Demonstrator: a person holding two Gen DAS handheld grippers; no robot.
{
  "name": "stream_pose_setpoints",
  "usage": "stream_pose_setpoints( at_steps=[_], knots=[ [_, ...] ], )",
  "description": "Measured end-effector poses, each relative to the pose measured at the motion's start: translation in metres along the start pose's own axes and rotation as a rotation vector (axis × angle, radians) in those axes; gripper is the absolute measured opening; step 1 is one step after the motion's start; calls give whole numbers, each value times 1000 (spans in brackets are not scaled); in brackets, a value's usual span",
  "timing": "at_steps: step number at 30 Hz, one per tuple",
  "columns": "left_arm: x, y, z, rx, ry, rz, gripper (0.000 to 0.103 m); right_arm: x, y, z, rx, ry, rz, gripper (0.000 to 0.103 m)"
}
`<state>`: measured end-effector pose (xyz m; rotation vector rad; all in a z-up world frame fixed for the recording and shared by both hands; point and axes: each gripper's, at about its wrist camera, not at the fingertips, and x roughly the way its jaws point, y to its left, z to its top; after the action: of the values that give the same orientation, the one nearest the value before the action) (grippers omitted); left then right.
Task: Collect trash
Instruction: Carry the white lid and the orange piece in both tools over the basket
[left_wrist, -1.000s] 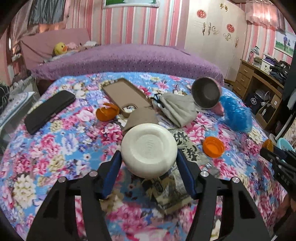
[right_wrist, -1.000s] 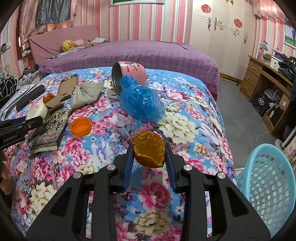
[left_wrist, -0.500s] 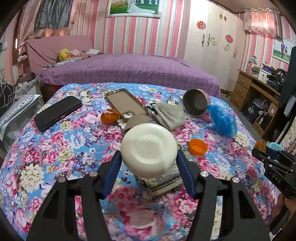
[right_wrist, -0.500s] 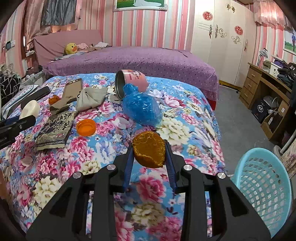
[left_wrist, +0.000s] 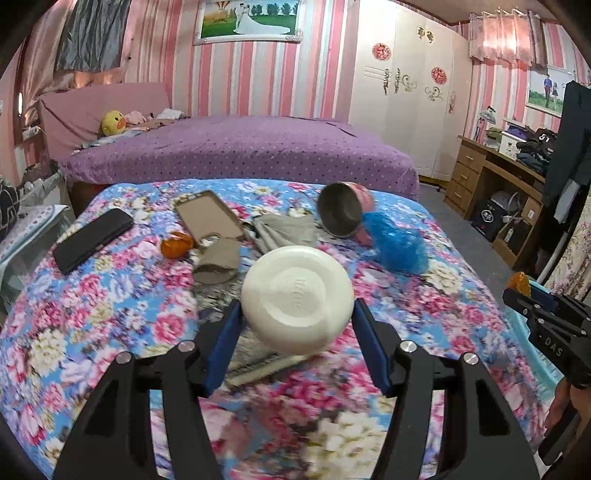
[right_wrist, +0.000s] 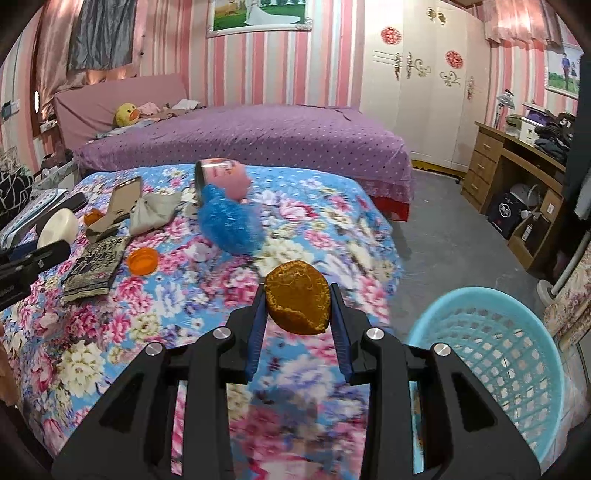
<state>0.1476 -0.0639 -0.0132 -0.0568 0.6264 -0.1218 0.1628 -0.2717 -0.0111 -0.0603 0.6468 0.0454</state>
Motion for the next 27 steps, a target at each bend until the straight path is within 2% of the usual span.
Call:
stream_pose_setpoints(
  at_steps=[15,18,27],
  knots=[
    [2,-78,-6,64,-11,-49,60,-26,-95,-17,86,-12,-63,33],
    [2,-98,-8,85,-15,-75,60,-32,-120,-23,101,-6,-61,33],
    [19,-162,-15,142,11,-173,60,-53,-190,-50,124,16,-174,33]
  ],
)
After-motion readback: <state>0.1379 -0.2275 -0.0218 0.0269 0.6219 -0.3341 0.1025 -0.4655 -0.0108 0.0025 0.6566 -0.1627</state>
